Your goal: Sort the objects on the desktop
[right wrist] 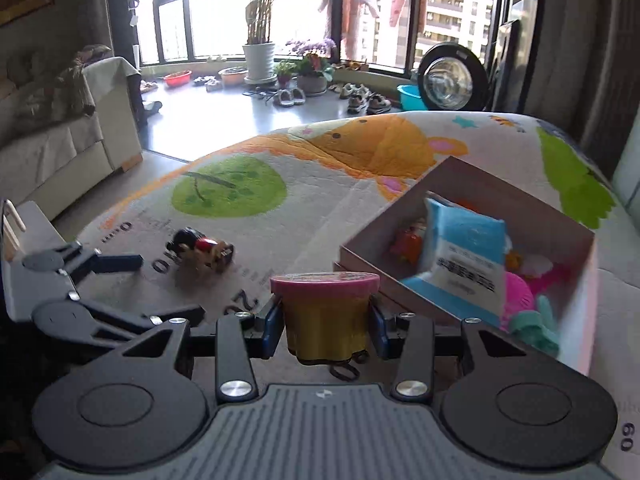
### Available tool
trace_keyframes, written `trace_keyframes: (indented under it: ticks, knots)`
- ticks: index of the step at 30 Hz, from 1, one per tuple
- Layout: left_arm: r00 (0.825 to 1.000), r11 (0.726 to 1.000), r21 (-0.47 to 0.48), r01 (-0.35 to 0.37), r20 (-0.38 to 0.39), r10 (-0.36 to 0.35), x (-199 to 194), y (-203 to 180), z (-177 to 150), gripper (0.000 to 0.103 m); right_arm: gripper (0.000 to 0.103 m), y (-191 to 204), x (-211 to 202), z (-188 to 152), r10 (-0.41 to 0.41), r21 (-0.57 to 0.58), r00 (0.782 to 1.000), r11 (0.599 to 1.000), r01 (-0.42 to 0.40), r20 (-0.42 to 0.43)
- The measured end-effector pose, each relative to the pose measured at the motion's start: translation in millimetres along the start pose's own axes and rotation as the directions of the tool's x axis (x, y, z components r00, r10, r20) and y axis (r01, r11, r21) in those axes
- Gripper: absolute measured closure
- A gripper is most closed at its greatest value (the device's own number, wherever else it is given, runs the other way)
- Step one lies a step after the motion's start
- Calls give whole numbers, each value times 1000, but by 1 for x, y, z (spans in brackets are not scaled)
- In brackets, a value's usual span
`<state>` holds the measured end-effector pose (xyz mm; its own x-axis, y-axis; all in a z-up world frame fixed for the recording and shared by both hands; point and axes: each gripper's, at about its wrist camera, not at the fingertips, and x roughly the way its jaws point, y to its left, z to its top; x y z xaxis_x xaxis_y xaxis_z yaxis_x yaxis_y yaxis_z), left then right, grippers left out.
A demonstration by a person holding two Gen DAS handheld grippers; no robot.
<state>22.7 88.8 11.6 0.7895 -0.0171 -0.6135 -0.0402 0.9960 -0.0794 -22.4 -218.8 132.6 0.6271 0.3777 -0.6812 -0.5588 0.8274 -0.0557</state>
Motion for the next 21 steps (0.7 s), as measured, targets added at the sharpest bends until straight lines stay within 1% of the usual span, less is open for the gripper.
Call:
trace_keyframes:
  ticks: [3,4,5,7,9,11,13,15,16,17,19,21]
  knots:
    - [1000,1000,-13,-9,1,9,3,0,5,1,60,-13,-5,-33,-45,26,999,999,45,-3]
    - [1000,1000,-22,-12,1,13,6,0,8,1,55,-17,-5,-40,-52,40,999,998,52,-6]
    - [1000,999,-30,-19,-1,19,9,0,11,1,44,-22,-5,-50,-55,71,998,996,55,-1]
    - [1000,999,-26,-27,-1,27,15,-2,17,1,30,-28,-8,-63,-49,127,999,991,45,23]
    - [999,999,0,-52,5,52,21,-7,22,1,27,-30,-9,-74,-39,162,998,986,31,48]
    - [996,995,35,-92,6,91,29,-13,26,1,19,-30,-10,-83,-46,177,996,984,33,72]
    - [992,990,69,-125,0,126,38,-18,30,2,17,-29,-10,-89,-54,180,995,983,39,82]
    - [988,984,89,-151,-16,153,44,-21,32,14,15,-32,-16,-90,-50,201,992,979,25,119]
    - [986,983,92,-159,-28,162,47,-21,33,23,9,-33,-17,-91,-50,210,991,978,22,128]
    - [987,984,86,-158,-27,161,48,-22,34,26,6,-35,-19,-92,-45,222,990,975,14,137]
    - [987,984,90,-156,-31,160,46,-26,33,31,5,-37,-20,-93,-36,236,989,972,0,147]
    - [991,987,107,-124,-31,127,41,-34,30,31,5,-40,-21,-93,-34,251,988,968,-5,151]
